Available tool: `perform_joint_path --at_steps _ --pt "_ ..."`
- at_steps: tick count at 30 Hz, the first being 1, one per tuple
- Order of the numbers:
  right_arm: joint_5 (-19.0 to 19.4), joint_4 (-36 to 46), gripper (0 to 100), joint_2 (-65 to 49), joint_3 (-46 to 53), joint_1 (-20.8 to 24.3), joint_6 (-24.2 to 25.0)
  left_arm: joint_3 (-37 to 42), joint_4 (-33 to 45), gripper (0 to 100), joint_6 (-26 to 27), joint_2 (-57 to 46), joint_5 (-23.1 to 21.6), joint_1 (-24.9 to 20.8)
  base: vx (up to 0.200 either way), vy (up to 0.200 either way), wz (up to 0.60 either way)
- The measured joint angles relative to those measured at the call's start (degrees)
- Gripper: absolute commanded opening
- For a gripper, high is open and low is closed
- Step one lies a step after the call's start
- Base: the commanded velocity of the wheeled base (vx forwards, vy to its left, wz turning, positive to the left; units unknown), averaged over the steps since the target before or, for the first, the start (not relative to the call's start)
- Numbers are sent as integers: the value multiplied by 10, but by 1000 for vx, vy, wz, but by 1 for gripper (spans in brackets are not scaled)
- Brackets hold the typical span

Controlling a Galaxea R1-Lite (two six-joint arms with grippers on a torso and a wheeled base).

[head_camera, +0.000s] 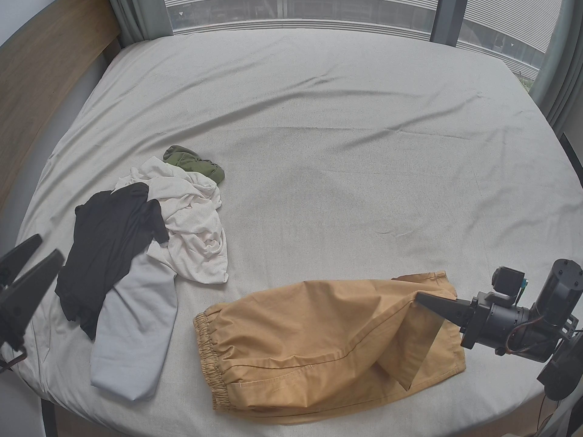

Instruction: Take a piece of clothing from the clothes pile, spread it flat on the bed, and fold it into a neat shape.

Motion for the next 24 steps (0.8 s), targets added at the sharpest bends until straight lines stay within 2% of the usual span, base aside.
perform_joint_path --at_steps 6,14,21,24 --pt "4 0 0 -26 16 -25 0 21 -54 100 -10 90 -83 -12 0 0 0" --pt "16 0 0 -34 -4 -37 0 63 -61 100 -8 152 -93 -13 0 0 0" --pt "24 0 0 3 -29 -35 -1 124 -58 100 -10 164 -97 -14 0 0 0" --pt "25 0 0 18 -38 -36 -1 150 -58 100 -13 170 -113 -15 0 0 0"
